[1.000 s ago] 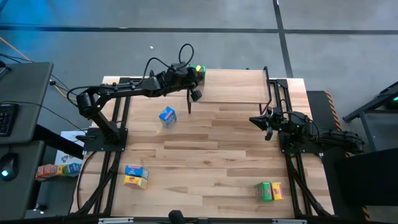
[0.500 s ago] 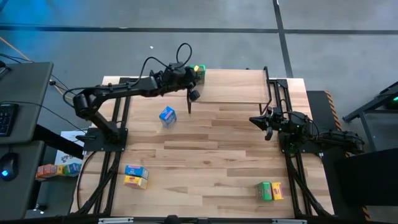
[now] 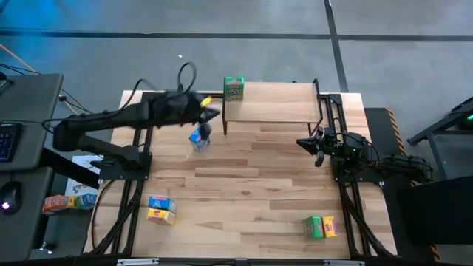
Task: Stack cereal on shelf
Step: Put the right yellow cereal box on the shelf
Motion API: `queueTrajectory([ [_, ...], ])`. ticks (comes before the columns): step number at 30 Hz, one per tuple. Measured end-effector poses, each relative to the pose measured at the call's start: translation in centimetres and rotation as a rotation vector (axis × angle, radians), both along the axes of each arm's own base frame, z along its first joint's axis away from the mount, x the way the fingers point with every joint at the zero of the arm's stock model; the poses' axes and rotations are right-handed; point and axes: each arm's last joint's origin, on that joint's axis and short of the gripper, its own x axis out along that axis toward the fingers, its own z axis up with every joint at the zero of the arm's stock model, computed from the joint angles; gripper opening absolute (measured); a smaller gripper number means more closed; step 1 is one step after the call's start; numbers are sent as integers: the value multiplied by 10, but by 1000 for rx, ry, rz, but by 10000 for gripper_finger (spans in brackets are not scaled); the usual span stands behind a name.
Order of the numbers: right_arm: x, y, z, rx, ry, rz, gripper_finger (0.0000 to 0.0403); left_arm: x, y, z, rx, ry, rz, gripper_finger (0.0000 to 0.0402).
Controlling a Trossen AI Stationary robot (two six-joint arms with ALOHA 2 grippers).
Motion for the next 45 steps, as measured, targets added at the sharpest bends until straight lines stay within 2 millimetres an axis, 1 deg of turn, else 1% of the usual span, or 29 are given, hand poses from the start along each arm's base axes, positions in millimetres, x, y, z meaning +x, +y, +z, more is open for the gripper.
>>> queueTrajectory([
  [3, 0, 0, 0, 0, 0, 0, 0, -24, -19, -14, -59, -131, -38, 0],
  [7, 0, 0, 0, 0, 0, 0, 0, -54, -39, -24, -94, -317, -117, 0],
  [9, 0, 0, 0, 0, 0, 0, 0, -66, -43, -26, -98, -380, -140, 0],
  [12, 0, 0, 0, 0, 0, 0, 0, -81, -44, -25, -90, -437, -132, 0],
  [17, 0, 0, 0, 0, -2, 0, 0, -96, -44, -22, -49, -466, -130, 0],
  [21, 0, 0, 1, 3, -8, -1, 0, -100, -44, -20, -77, -486, -126, 0],
  [22, 0, 0, 1, 30, -20, -4, 0, -100, -44, -20, -92, -492, -123, 0],
  [24, 0, -1, 6, 155, -100, -18, 0, -99, -44, -20, -108, -494, -121, 0],
  [27, -3, -3, 20, 387, -318, -93, 0, -98, -44, -21, -111, -489, -120, 0],
  [30, -7, -6, 31, 555, -523, -166, 0, -98, -44, -22, -111, -484, -119, 0],
  [32, -10, -8, 40, 613, -666, -192, 0, -97, -44, -21, -111, -486, -120, 1],
  [35, -13, -7, 53, 564, -781, -165, 1, -97, -44, -22, -111, -483, -119, 1],
  [38, -9, -8, 72, 549, -748, -176, 14, -97, -44, -22, -111, -483, -120, 1],
  [40, -2, -9, 86, 523, -657, -189, 36, -97, -44, -22, -111, -483, -120, 1],
  [42, 7, -10, 101, 496, -530, -193, 69, -97, -44, -22, -111, -483, -120, 1],
  [45, 21, -11, 123, 480, -324, -197, 131, -97, -44, -22, -110, -483, -120, 1],
])
